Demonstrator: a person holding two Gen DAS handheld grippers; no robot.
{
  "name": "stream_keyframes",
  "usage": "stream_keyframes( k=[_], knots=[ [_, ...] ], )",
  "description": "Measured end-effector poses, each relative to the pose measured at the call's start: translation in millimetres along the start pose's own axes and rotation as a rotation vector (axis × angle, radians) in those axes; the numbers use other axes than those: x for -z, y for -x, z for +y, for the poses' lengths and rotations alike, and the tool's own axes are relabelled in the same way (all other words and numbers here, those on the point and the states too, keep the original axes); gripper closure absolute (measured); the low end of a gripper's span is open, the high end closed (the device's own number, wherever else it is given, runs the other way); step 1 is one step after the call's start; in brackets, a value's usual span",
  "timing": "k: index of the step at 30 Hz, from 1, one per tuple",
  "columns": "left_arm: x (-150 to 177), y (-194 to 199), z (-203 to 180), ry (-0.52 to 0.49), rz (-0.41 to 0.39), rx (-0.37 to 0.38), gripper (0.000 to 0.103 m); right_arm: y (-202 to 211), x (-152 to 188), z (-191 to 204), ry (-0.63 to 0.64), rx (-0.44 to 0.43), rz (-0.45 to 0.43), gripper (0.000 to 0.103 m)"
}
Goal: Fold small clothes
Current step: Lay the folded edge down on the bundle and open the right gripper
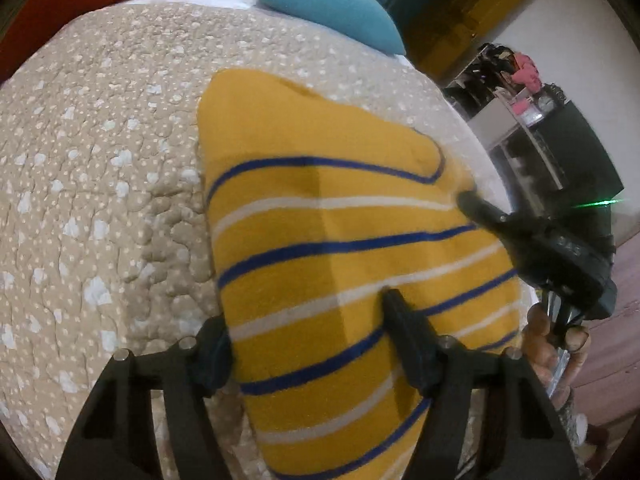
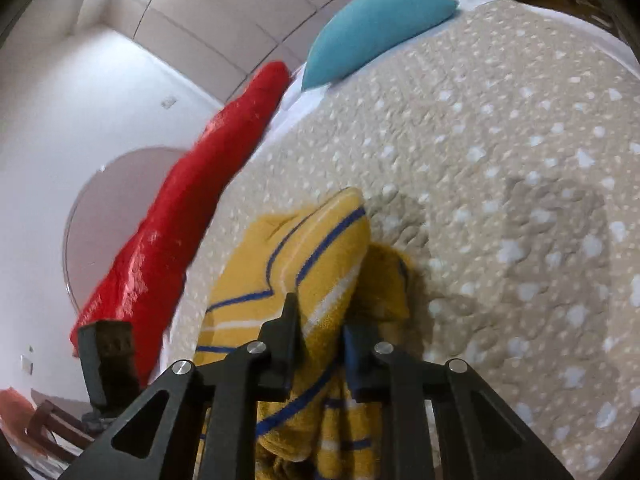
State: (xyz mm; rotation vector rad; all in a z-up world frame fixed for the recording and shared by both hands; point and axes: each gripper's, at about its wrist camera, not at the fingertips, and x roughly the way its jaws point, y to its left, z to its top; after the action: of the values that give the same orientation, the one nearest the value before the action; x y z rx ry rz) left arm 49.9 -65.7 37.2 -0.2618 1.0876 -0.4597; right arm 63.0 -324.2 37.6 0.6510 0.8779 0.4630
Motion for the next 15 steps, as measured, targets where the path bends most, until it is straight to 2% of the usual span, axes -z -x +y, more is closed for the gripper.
stream_keyframes(
  k=[1, 2, 4, 5, 7, 8, 10, 11, 12, 14, 15],
  knots=[
    [1.1, -4.2, 2.2, 0.012, 0.012, -0.017, 0.022, -2.5, 0.5, -3.9, -0.005, 0.041, 0.002, 0.08],
    [3.1, -6.3, 6.0, 0.035, 0.021, -0.021, 0.022, -7.5, 2.2, -9.2, -0.006, 0.089, 0.017, 0.076],
    [11.2, 3.3, 8.1, 0.078, 0.015, 0.002, 0.022, -13.0, 7.7, -20.7, -0.021, 0.124, 0.044, 0.047],
    [16.7, 12.4, 6.2, 0.081, 0.002, 0.006, 0.022, -11.0, 7.7, -22.2, -0.03, 0.129, 0.034, 0.046],
    [26.0, 36.3, -1.4, 0.051, -0.056, -0.008, 0.022, 5.2, 7.9, -22.3, -0.039, 0.146, -0.012, 0.049],
    [30.7, 48.7, -8.0, 0.02, -0.094, -0.021, 0.022, 19.8, 8.8, -14.8, -0.012, 0.182, -0.066, 0.052],
    [39.3, 63.0, -21.6, -0.039, -0.147, -0.036, 0.022, 37.8, 10.0, -0.3, 0.035, 0.171, -0.127, 0.068],
    [42.6, 64.0, -24.8, -0.053, -0.156, -0.039, 0.021, 41.1, 10.2, 5.3, 0.039, 0.146, -0.132, 0.071],
    [46.7, 62.2, -28.2, -0.069, -0.154, -0.039, 0.02, 43.5, 12.6, 12.6, 0.04, 0.083, -0.126, 0.076],
    [55.8, 43.7, -28.0, -0.069, -0.102, -0.047, 0.02, 37.6, 17.2, 26.0, 0.046, -0.014, -0.088, 0.076],
    [59.0, 33.5, -22.4, -0.059, -0.076, -0.077, 0.02, 29.1, 20.8, 31.0, 0.049, -0.064, -0.054, 0.076]
  ],
)
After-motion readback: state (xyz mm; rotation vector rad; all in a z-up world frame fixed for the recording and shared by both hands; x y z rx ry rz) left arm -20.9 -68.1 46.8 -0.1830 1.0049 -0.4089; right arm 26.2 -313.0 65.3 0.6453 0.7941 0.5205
